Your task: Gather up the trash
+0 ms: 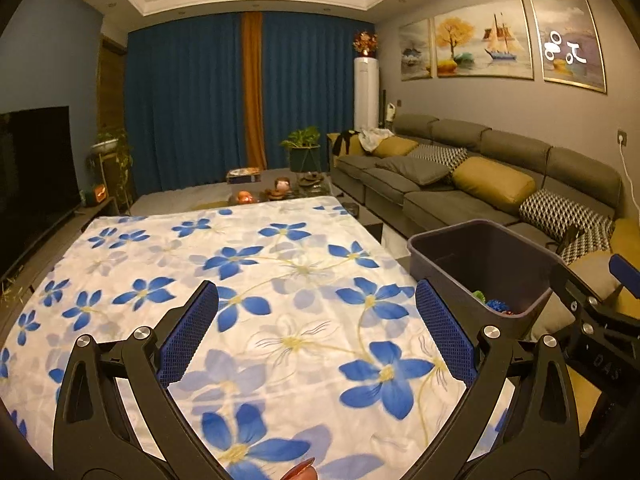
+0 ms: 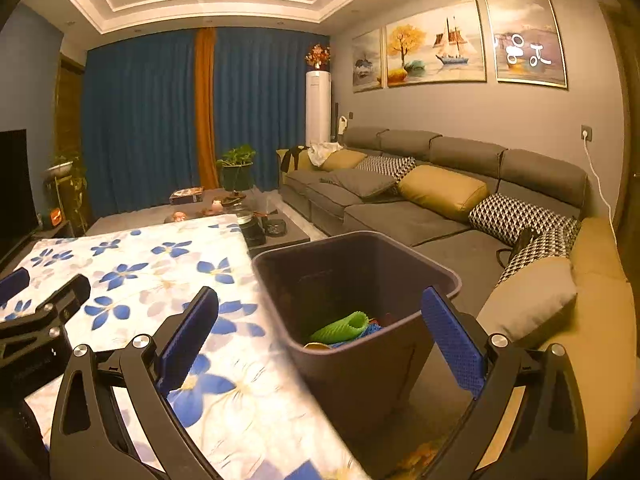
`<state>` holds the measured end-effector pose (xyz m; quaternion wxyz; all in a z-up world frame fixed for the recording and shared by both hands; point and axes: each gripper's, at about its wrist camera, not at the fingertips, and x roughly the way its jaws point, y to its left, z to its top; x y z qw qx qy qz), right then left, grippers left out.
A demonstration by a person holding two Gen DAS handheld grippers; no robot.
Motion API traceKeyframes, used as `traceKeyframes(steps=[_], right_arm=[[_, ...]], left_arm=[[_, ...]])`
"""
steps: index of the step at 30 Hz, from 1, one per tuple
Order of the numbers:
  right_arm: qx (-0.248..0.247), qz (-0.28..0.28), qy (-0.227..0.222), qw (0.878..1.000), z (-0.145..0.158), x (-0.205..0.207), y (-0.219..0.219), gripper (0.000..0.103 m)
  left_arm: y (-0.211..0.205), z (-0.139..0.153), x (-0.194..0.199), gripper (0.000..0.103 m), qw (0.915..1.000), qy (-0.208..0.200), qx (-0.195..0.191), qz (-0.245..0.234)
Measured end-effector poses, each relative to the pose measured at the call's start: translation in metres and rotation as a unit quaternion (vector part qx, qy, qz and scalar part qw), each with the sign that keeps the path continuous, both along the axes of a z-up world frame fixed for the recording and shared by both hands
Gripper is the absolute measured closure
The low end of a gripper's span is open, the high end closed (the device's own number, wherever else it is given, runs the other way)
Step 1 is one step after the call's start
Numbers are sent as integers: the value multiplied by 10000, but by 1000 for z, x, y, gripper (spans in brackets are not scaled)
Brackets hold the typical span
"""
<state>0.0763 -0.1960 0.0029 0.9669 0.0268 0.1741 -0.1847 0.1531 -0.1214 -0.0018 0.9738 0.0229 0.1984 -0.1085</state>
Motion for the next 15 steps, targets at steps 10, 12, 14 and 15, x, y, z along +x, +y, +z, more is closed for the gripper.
traceKeyframes(steps=[10, 12, 14, 15], right_arm=[[36, 62, -117, 9999, 8, -45, 40, 5], [57, 51, -106, 9999, 8, -53, 45, 5], [57, 35, -104, 9999, 8, -57, 49, 5], [48, 38, -110, 9999, 9, -60, 52, 5]], left_arm=[[45, 9, -47, 6, 9999, -101, -39, 6], [52, 8, -55, 6, 9999, -112, -55, -4], [58, 8, -61, 6, 9999, -88, -79, -25], [60, 9, -63, 6, 9999, -77, -95, -34]])
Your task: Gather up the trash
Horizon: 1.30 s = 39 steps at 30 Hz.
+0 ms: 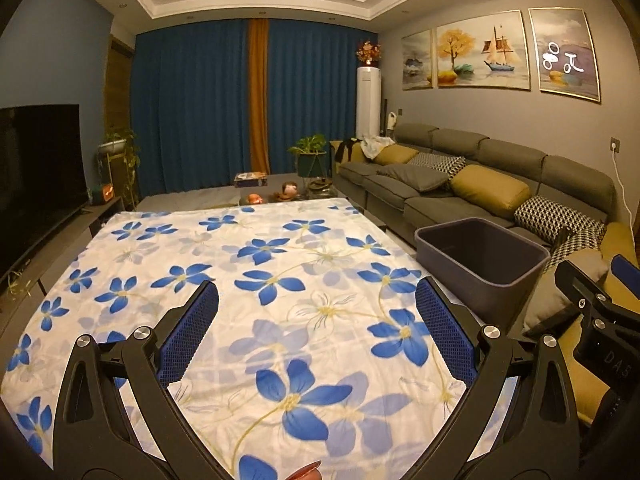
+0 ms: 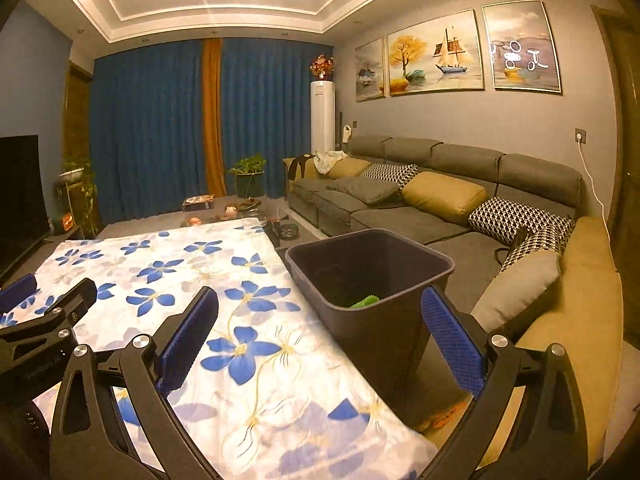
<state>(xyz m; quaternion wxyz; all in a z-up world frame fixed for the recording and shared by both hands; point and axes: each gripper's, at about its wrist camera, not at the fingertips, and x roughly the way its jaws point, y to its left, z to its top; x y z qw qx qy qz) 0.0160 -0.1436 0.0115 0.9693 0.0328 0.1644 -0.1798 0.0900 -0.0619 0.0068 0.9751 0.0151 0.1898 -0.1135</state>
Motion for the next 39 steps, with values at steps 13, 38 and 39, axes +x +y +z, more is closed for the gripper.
traceKeyframes(steps=[13, 38, 39], right_arm=[[-150, 139, -62, 9998, 0, -20, 20, 5], [-133, 156, -119, 9997, 1, -24, 22, 5], [-131, 149, -122, 9997, 1, -24, 22, 5]], left_arm=[[13, 5, -20, 6, 10000, -63, -60, -7], [15, 13, -31, 6, 9998, -165, -104, 23], [15, 13, -31, 6, 9998, -164, -102, 25]])
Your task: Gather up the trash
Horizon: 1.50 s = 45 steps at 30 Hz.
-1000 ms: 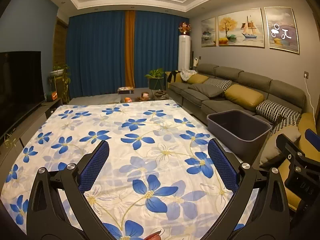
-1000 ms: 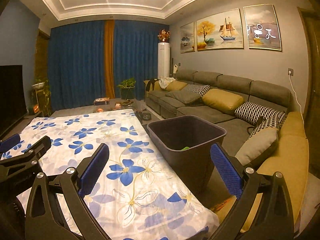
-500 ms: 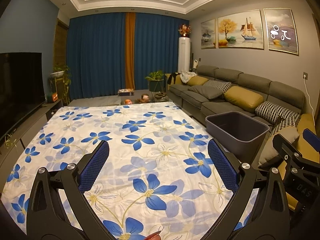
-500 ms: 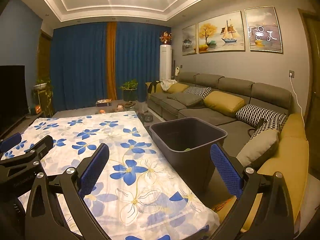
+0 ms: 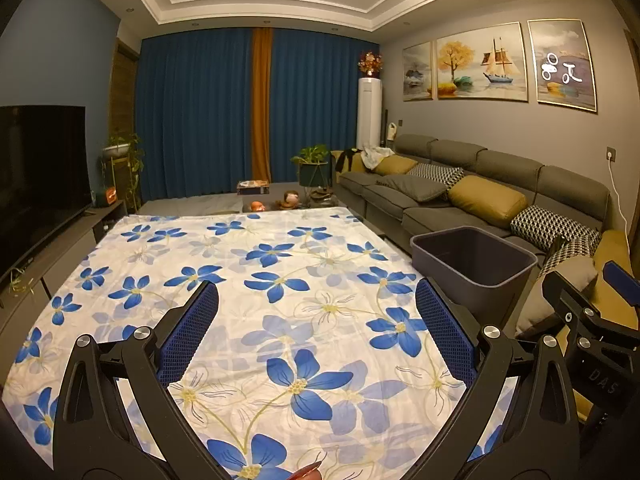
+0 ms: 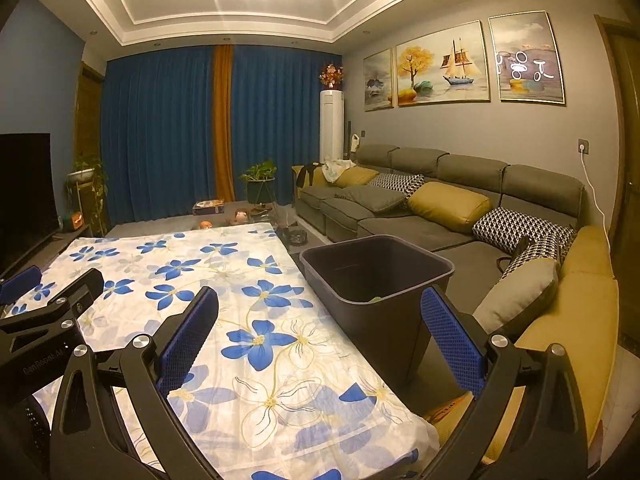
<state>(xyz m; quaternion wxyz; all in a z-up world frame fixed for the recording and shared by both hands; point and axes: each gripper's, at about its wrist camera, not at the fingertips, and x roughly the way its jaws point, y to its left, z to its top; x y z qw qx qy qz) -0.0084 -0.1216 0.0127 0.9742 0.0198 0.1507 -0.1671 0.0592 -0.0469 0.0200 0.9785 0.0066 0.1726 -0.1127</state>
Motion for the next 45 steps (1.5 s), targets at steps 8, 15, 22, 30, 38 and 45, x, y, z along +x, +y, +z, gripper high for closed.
traceKeyframes(steps=[8, 15, 22, 30, 38, 45], right_arm=[[13, 9, -1, 10000, 1, 0, 0, 5], [16, 14, -8, 10000, 2, 0, 0, 5], [22, 11, -28, 10000, 4, 0, 0, 5], [23, 6, -41, 10000, 5, 0, 1, 5], [20, -2, -51, 10000, 5, 0, 2, 5], [28, -7, -55, 10000, 5, -1, 1, 5]], left_arm=[[0, 1, -1, 6, 10000, -9, -12, -14], [0, 1, -1, 6, 10000, -16, -11, 2], [-1, 1, -1, 6, 10000, -15, -11, 7], [-1, 1, -1, 6, 10000, -16, -14, -3], [-1, 1, -1, 6, 10000, -18, -15, -7], [-1, 2, -2, 6, 10000, -12, -5, -10]])
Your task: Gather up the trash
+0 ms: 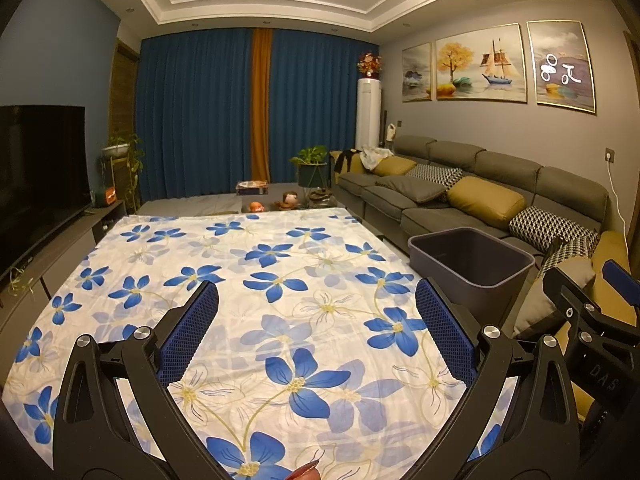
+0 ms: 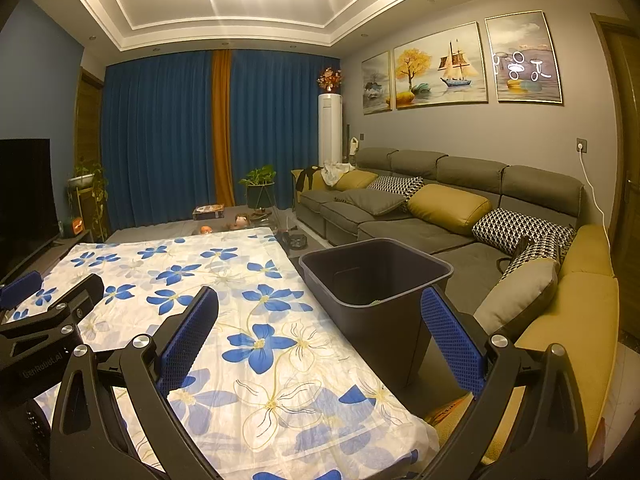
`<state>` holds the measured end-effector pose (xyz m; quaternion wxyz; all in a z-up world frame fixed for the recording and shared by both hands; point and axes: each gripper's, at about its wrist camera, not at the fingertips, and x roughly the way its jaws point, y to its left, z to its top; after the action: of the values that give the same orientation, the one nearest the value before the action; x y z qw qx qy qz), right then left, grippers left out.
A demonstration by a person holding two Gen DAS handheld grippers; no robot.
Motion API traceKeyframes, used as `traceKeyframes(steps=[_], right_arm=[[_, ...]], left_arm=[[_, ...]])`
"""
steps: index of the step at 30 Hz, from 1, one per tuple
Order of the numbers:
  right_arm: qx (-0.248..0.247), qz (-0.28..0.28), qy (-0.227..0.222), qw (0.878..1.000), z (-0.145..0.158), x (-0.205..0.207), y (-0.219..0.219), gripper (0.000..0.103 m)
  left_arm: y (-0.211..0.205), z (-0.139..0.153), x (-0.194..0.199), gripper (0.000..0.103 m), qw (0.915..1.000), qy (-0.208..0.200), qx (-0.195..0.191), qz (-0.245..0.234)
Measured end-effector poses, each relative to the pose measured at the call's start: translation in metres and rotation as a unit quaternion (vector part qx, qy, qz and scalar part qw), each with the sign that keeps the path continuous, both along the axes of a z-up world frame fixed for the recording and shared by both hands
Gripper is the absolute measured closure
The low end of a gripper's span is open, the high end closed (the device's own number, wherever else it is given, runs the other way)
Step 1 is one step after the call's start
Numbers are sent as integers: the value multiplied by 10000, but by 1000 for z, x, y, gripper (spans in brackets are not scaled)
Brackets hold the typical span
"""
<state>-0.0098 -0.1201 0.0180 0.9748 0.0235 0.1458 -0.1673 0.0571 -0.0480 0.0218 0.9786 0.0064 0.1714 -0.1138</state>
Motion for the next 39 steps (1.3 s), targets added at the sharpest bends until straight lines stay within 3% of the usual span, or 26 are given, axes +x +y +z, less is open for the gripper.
traceKeyframes(steps=[39], right_arm=[[23, -23, -23, 10000, -1, -3, 0, 5]], left_arm=[[-5, -2, -4, 6, 9999, -1, 20, -135]])
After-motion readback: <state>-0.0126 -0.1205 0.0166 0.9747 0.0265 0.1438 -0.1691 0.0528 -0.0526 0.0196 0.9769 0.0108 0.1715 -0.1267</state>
